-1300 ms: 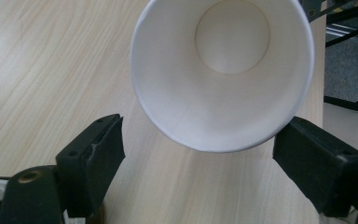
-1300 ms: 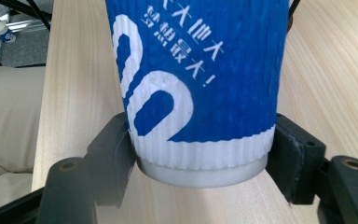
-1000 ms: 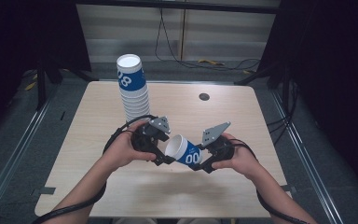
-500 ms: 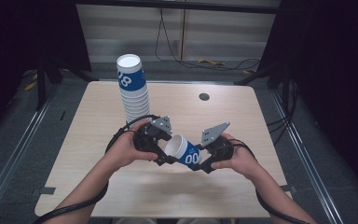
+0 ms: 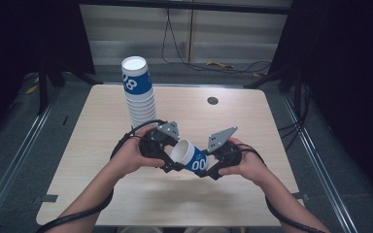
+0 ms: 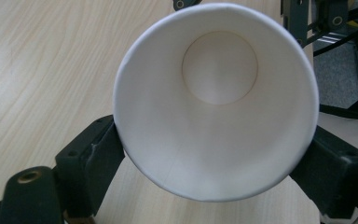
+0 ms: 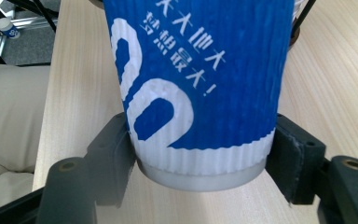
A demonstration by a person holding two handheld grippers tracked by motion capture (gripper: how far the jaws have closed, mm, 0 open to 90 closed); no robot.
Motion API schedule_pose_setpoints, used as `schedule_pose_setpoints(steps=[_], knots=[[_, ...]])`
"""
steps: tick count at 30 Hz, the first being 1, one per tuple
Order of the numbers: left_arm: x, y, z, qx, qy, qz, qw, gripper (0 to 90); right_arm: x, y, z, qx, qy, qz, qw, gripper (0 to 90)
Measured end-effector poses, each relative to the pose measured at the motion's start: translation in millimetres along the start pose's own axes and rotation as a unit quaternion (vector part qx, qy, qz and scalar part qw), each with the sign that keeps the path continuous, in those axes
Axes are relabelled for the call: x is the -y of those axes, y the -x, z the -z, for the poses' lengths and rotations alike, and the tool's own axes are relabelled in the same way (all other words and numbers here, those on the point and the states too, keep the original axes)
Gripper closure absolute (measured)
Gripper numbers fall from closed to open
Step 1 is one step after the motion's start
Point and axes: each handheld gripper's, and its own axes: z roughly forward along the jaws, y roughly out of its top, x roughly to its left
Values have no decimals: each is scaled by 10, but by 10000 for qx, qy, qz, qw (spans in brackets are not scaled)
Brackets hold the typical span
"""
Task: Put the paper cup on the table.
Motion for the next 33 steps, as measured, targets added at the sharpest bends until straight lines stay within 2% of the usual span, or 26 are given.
schedule_pose_setpoints(steps=[18, 27, 29, 33], knots=[[-48, 14, -10, 9, -74, -110, 9999, 160, -7, 2, 12, -11, -36, 42, 10000, 308], [-57, 27, 0, -5, -36, -120, 9999, 169, -7, 2, 4, -5, -8, 53, 10000, 308], [-63, 26, 5, -15, -29, -178, 9998, 174, -9, 3, 1, -13, -8, 57, 10000, 308], [-72, 32, 15, -29, -90, -182, 9998, 187, -13, 2, -17, -17, -17, 47, 10000, 308]])
